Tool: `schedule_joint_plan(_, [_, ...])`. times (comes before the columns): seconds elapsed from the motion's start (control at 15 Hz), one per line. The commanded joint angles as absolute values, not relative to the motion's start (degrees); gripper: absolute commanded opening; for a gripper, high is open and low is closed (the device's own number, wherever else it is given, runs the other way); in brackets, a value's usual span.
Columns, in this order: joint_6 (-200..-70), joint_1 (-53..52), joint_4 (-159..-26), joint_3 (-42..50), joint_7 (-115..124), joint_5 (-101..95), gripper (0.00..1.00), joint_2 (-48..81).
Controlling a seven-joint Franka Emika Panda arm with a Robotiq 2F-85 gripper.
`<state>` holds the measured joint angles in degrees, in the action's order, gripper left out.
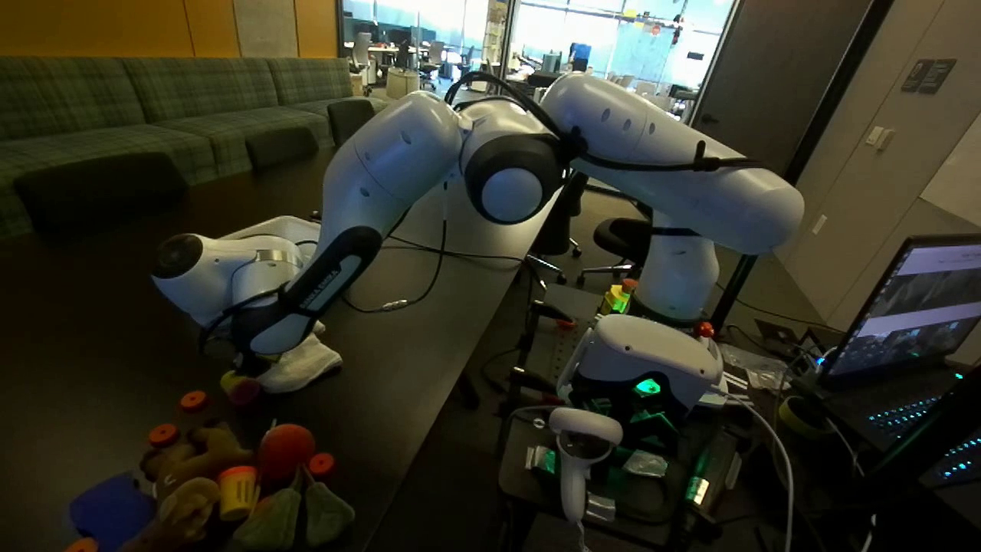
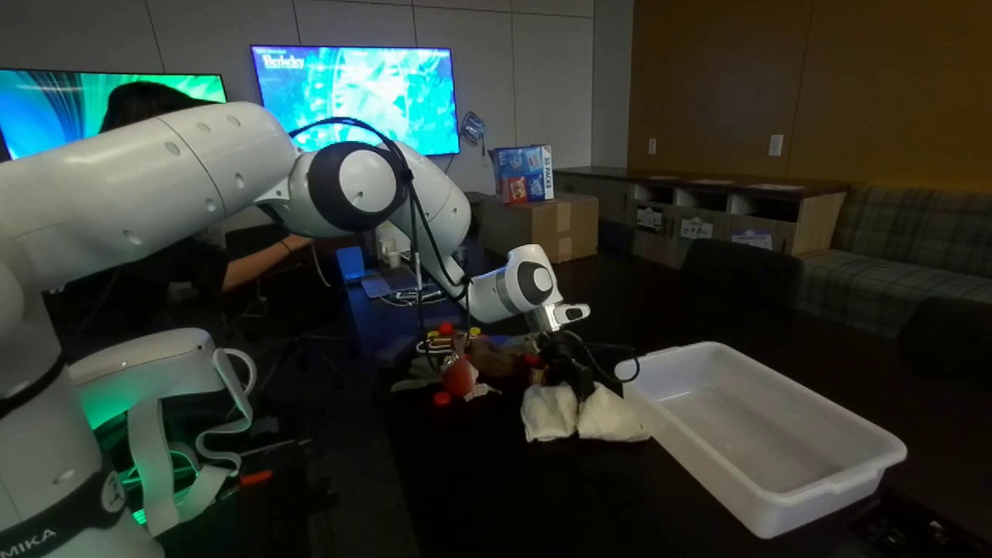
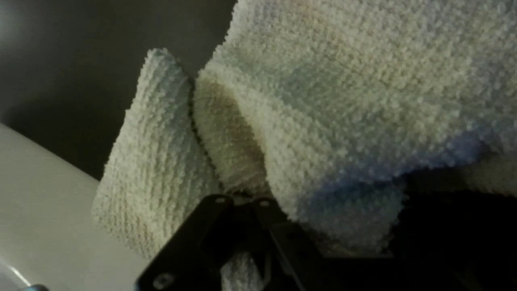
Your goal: Pick up the cloth and move the objects on the table with the cloth, then put the cloth in the box
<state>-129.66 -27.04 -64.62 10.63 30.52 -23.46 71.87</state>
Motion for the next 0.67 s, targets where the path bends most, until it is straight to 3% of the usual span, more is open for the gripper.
schedule_joint_plan(0.0, [-130.6,-29.5,-60.4,10.5,29.0,-24.0,0.15,74.5])
schedule_joint_plan(0.6, [-136.6,-34.7,-64.6,8.7,26.7,-24.9,0.15,68.8])
